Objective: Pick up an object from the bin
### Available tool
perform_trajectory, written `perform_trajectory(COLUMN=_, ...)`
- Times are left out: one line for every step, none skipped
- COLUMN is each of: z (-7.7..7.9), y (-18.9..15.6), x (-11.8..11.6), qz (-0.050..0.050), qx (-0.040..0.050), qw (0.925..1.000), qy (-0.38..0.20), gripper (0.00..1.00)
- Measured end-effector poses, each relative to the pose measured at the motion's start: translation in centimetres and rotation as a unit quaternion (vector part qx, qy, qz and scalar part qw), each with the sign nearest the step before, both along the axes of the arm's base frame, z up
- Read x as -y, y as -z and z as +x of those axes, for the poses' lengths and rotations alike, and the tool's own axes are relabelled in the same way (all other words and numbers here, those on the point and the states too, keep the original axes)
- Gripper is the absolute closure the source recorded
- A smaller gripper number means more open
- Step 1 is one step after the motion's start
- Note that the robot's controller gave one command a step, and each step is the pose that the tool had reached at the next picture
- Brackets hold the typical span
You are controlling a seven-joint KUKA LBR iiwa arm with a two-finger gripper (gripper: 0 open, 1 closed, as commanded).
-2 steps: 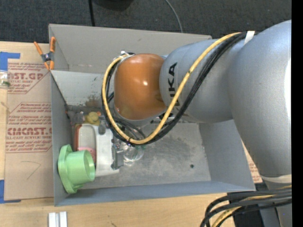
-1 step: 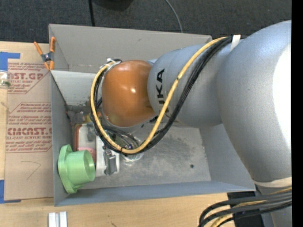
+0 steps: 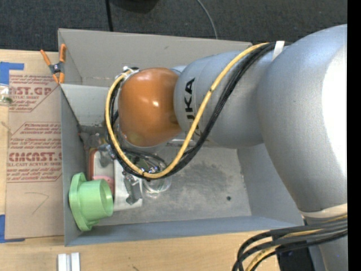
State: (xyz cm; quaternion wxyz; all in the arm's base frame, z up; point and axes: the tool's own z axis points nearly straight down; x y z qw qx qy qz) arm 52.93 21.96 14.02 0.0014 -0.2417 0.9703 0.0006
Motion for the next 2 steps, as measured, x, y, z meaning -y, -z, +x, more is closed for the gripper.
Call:
perform_trajectory(z=-2.1, y=5.9, x=-2.1, qz=0.002, qx=0.0022, qw=0.9942, qy=-0.108, gripper=0.0)
perform_trajectory(z=1.7, y=7.1, x=-2.2, qz=-0.003, qx=-0.0024, qw=0.966, qy=-0.258, gripper=1.0)
